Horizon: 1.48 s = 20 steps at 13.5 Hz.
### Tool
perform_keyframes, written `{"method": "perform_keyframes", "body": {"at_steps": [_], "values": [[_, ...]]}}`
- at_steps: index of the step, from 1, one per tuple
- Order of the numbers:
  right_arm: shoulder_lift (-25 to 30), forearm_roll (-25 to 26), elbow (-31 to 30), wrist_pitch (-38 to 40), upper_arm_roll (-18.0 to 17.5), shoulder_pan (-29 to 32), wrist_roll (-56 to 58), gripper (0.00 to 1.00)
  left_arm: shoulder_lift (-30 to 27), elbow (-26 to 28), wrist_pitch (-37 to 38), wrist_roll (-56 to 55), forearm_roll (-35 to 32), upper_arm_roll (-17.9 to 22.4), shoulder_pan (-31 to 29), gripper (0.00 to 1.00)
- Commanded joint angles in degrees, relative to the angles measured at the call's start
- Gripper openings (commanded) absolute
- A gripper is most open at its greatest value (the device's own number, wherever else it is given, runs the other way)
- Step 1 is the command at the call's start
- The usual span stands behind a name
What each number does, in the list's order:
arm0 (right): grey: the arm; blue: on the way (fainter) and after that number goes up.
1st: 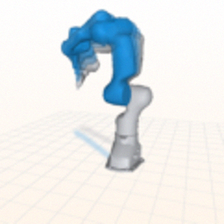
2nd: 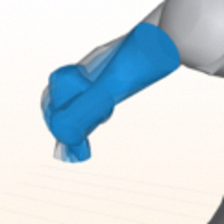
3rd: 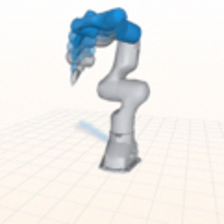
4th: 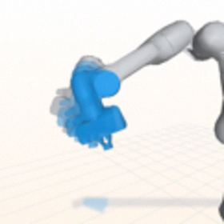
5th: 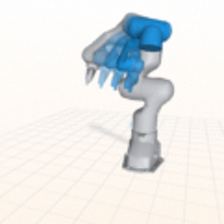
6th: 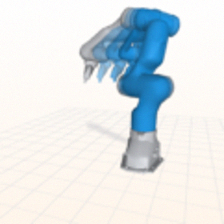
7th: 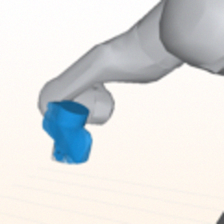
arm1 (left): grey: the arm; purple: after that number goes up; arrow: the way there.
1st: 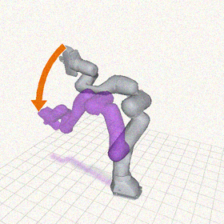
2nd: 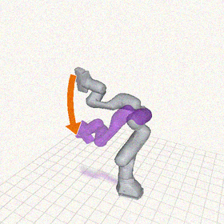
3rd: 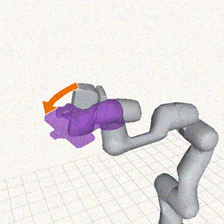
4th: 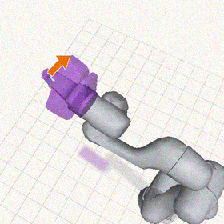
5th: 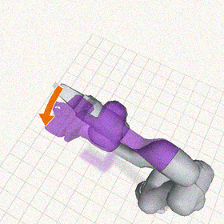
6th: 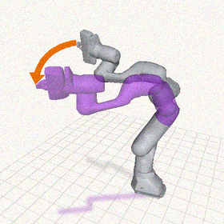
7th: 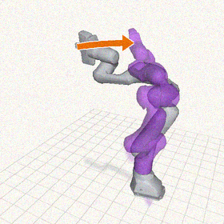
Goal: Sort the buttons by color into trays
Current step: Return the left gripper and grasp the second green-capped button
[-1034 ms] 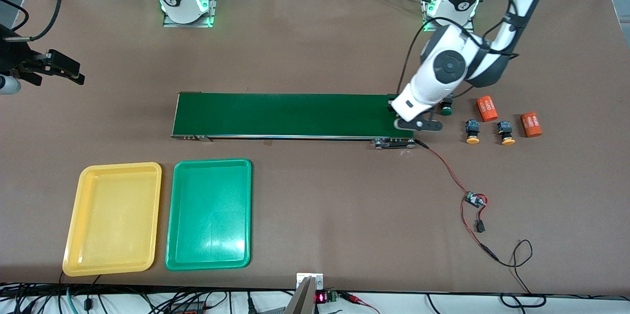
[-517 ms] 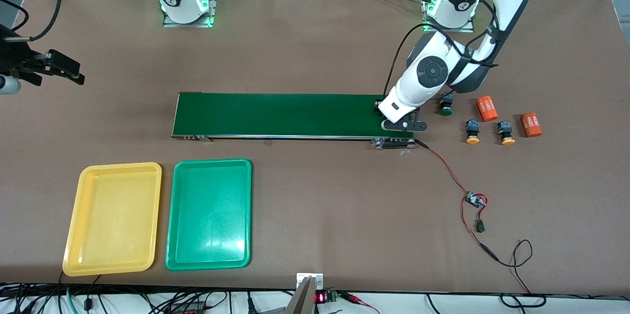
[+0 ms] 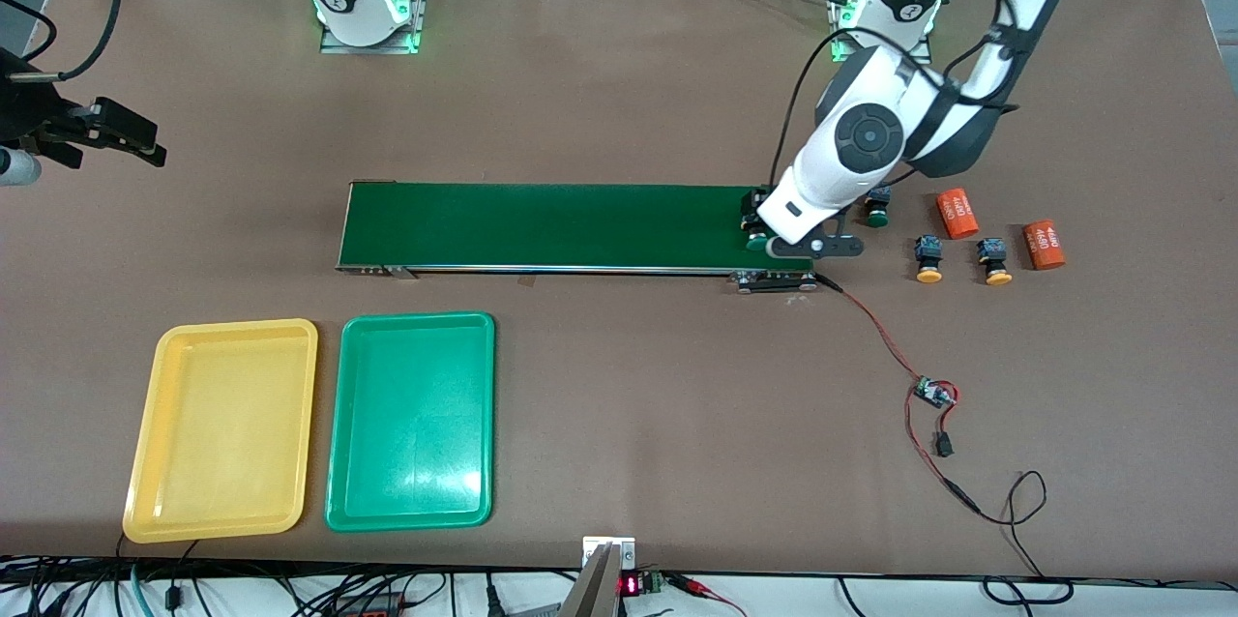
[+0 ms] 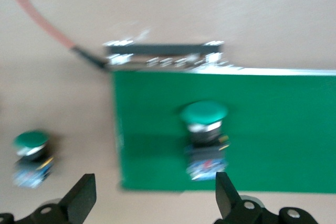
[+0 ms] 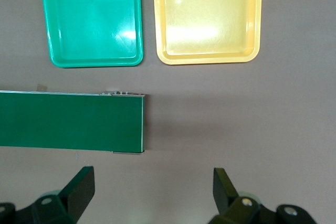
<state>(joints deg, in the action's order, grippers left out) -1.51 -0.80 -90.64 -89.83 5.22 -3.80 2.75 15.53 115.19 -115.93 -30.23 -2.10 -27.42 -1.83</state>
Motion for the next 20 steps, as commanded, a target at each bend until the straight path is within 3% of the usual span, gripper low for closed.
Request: {"method": "perform_keyframes", "body": {"at_steps": [1,6,10,17,18,20], "values": [[0.6,0.9,0.1,0.2,-0.5,0.2,0.2,1.0,-0.3,0.3,5.8,2.5,-1.6,-0.2,-6.9,1.0],[0.8,0.9,0.1,0.2,-1.4,0.0,0.1,1.0,-3.0,7.8,5.7,19.0,-2.4,-0.5,-16.1,1.0],[0.7,0.9,0.0,0.2,-1.4,0.0,0.0,1.0,-8.9,21.3,-9.1,21.7,-5.3,-2.7,-16.5,1.0],[0.7,0.8,0.0,0.5,-1.4,0.0,-0.2,1.0,-3.7,26.4,-20.5,22.0,-10.9,-2.7,-19.7,0.99],[0.8,0.8,0.0,0.4,-1.4,0.0,-0.2,1.0,-2.7,26.8,-21.7,22.0,-11.0,-2.7,-20.3,0.96],[0.8,0.8,0.0,0.4,-1.4,0.0,-0.2,1.0,-1.6,26.9,-22.0,22.0,-11.2,-2.7,-20.4,0.82]]}}
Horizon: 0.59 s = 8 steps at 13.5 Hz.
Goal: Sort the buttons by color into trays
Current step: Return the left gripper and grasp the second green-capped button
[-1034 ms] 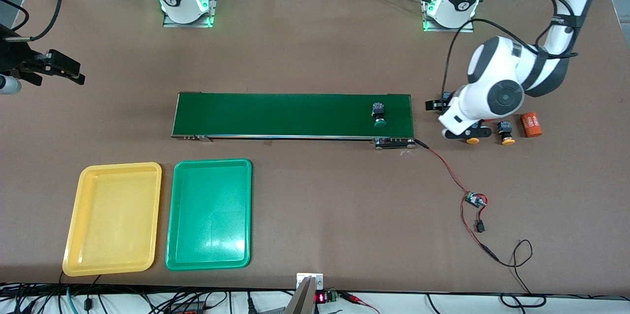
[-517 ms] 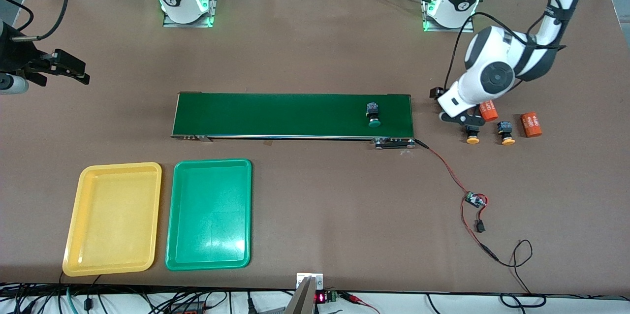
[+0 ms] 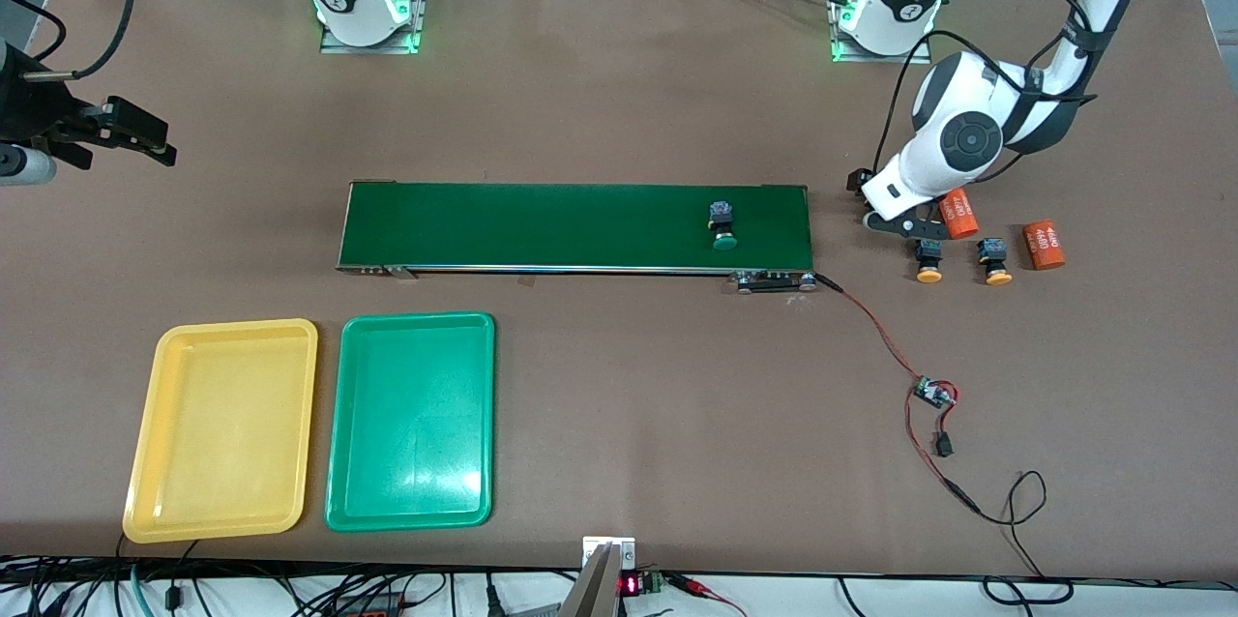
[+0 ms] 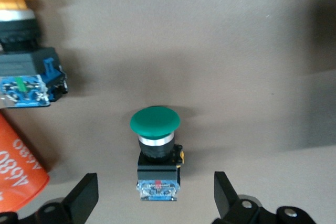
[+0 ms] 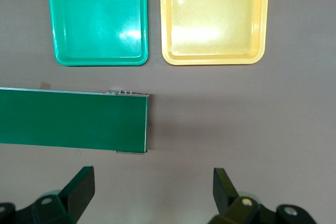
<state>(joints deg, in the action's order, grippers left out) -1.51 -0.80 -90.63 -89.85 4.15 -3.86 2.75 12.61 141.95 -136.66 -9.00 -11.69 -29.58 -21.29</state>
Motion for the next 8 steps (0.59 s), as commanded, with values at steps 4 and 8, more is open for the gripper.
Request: {"method": "perform_keyframes", "body": {"at_steps": [4,8], "values": [[0.7,0.8,0.0,0.4,-0.3,0.2,-0.2,1.0,3.9,0.1,-1.2,0.7,-1.7,-0.5,-1.0,0.5],[0.8,0.8,0.0,0.4,-0.3,0.1,-0.2,1.0,0.0,-2.4,3.7,0.6,-1.7,-0.7,-1.0,0.26]]}}
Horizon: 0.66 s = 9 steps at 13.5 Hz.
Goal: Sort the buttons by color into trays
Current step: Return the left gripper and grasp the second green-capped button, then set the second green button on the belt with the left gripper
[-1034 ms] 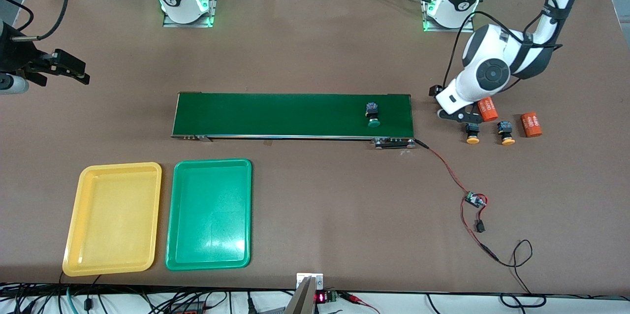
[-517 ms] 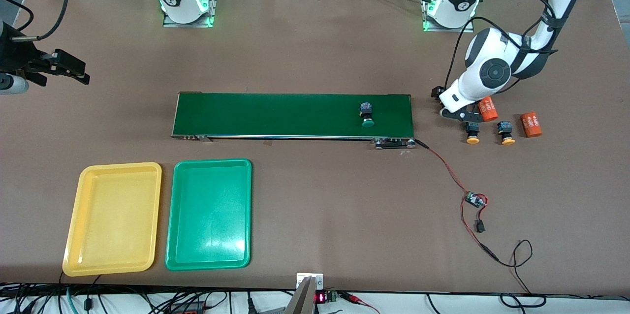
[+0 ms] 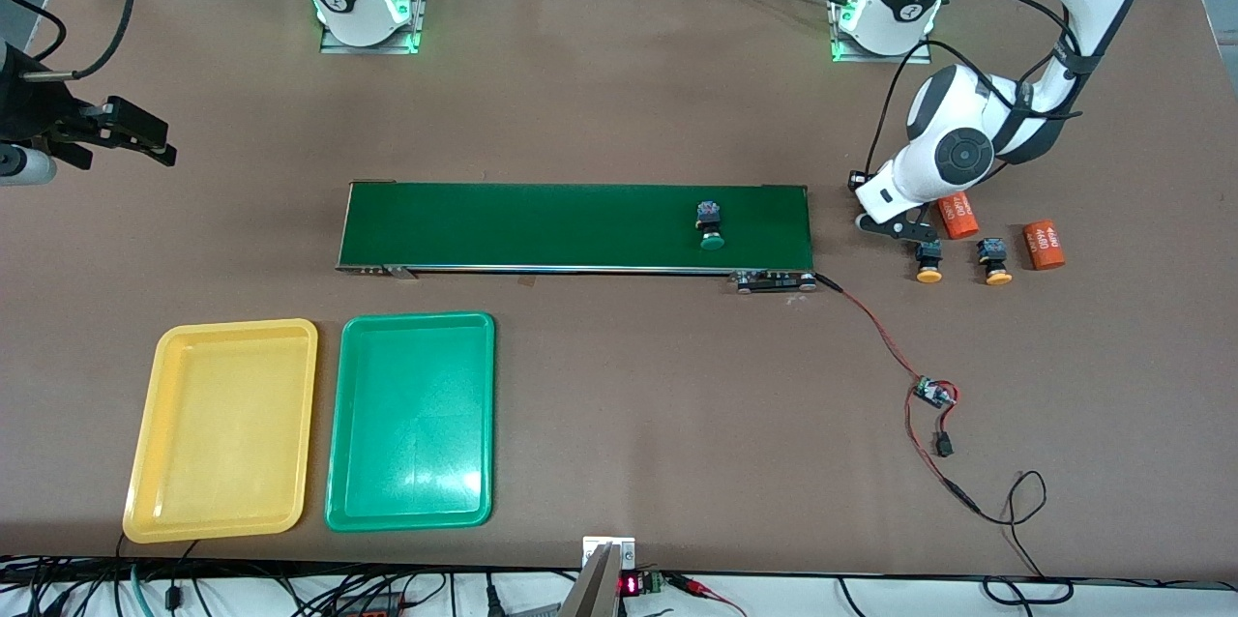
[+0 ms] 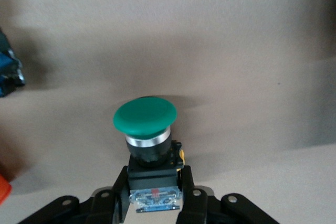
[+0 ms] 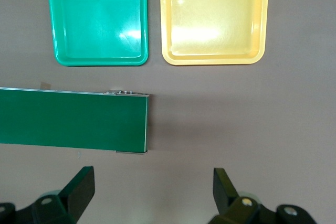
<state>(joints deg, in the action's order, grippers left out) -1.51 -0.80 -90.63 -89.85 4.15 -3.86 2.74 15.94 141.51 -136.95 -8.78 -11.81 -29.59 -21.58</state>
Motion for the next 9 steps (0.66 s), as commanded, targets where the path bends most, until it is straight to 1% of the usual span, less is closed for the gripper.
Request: {"method": "perform_keyframes", "body": {"at_steps": [1,2,3,5,7,8,9], "values": [[0.7,0.9,0.0,0.4,-0.3,0.2,-0.2,1.0,-4.5,-4.9,9.2,0.3,-1.6,-0.8,-0.7,0.26],[0.8,0.8,0.0,0.3,-0.3,0.2,-0.2,1.0,-4.5,-8.8,14.0,0.5,-1.5,-0.9,-0.4,0.26],[0.7,0.8,0.0,0.2,-0.3,0.2,-0.3,1.0,-4.2,-13.4,18.9,0.4,-1.2,-2.7,-0.2,0.26],[0.7,0.8,0.0,0.1,-0.3,0.2,-0.3,1.0,-2.7,-20.8,25.8,-0.9,-0.1,-7.8,0.0,0.26],[0.7,0.8,0.0,0.1,-0.3,0.2,-0.3,1.0,0.2,-26.5,28.7,-4.6,1.8,-12.1,0.4,0.27],[0.7,0.9,0.0,0.1,-0.3,0.2,-0.2,1.0,2.5,-28.6,28.7,-6.9,2.5,-13.3,1.6,0.27],[0.7,0.9,0.0,0.1,-0.3,0.2,-0.3,1.0,5.7,-31.4,28.5,-11.1,3.2,-13.5,4.1,0.27]]}}
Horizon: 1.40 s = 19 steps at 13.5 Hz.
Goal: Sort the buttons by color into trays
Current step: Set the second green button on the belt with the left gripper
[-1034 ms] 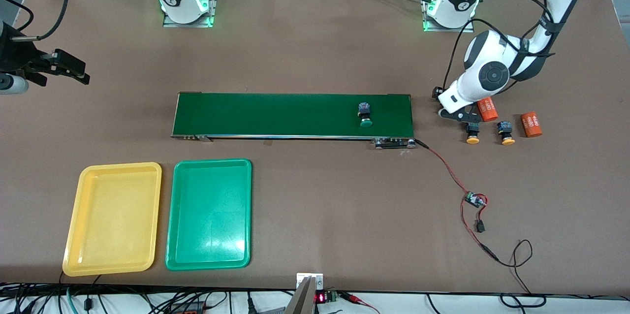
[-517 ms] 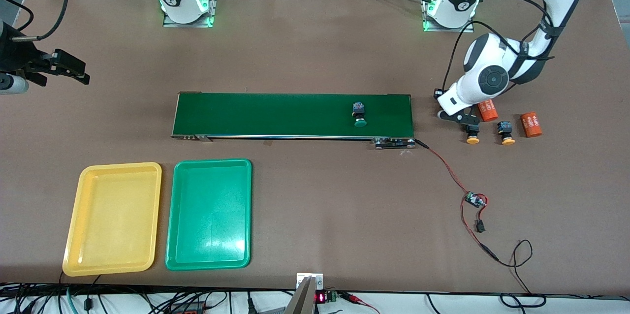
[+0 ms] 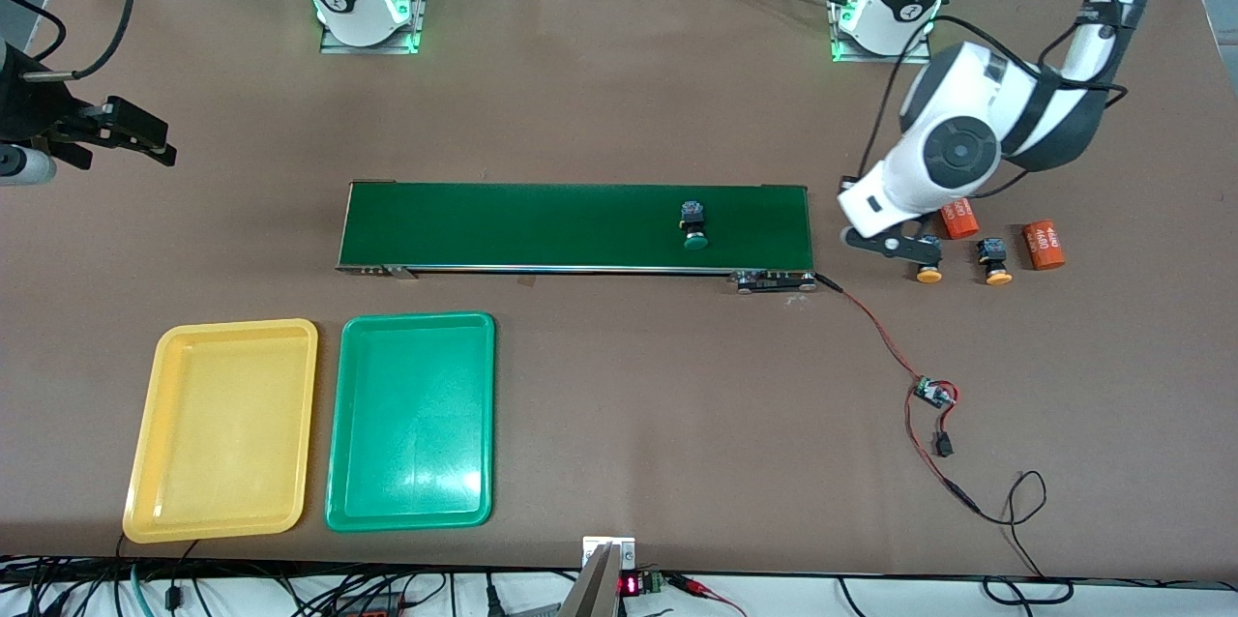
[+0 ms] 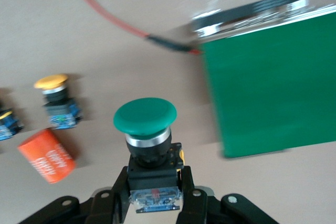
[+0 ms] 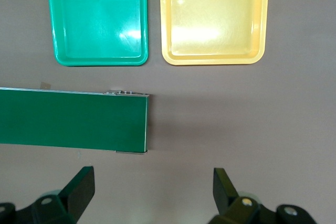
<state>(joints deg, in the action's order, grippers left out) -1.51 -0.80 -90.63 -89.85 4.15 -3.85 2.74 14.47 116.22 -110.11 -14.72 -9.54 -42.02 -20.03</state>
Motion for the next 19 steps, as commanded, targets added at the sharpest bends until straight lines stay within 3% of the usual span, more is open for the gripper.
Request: {"method": "perform_keyframes", "body": {"at_steps": [1,3,10,11,12,13,16,19], "values": [[0.7,0.8,0.0,0.1,-0.3,0.2,-0.3,1.0,10.4,-8.9,1.5,-10.1,0.8,-1.0,5.3,0.27],[0.7,0.8,0.0,0.1,-0.3,0.2,-0.4,1.0,14.5,-10.9,1.0,-15.8,-0.2,-0.7,8.2,0.27],[0.7,0.8,-0.1,0.1,-0.2,0.3,-0.4,1.0,18.4,-10.1,-3.1,-18.1,-0.9,-0.3,8.9,0.33],[0.7,0.8,0.0,0.1,-0.2,0.2,-0.4,1.0,18.7,-10.1,-3.6,-18.8,-1.0,-0.2,9.0,0.41],[0.7,0.8,0.0,0.1,-0.2,0.1,-0.4,1.0,18.7,-10.2,-3.5,-19.4,-1.0,-0.2,8.9,0.6],[0.7,0.8,0.0,0.1,-0.2,0.1,-0.4,1.0,18.3,-10.3,-3.3,-19.4,-1.0,-0.2,8.8,0.97],[0.7,0.8,-0.1,0.1,-0.2,0.2,-0.4,1.0,15.1,-11.5,-0.6,-19.0,-1.0,-0.3,7.6,1.0],[0.7,0.8,0.0,0.1,-0.2,0.1,-0.4,1.0,13.1,-18.9,8.4,-18.2,-3.2,-0.2,3.6,1.0]]}}
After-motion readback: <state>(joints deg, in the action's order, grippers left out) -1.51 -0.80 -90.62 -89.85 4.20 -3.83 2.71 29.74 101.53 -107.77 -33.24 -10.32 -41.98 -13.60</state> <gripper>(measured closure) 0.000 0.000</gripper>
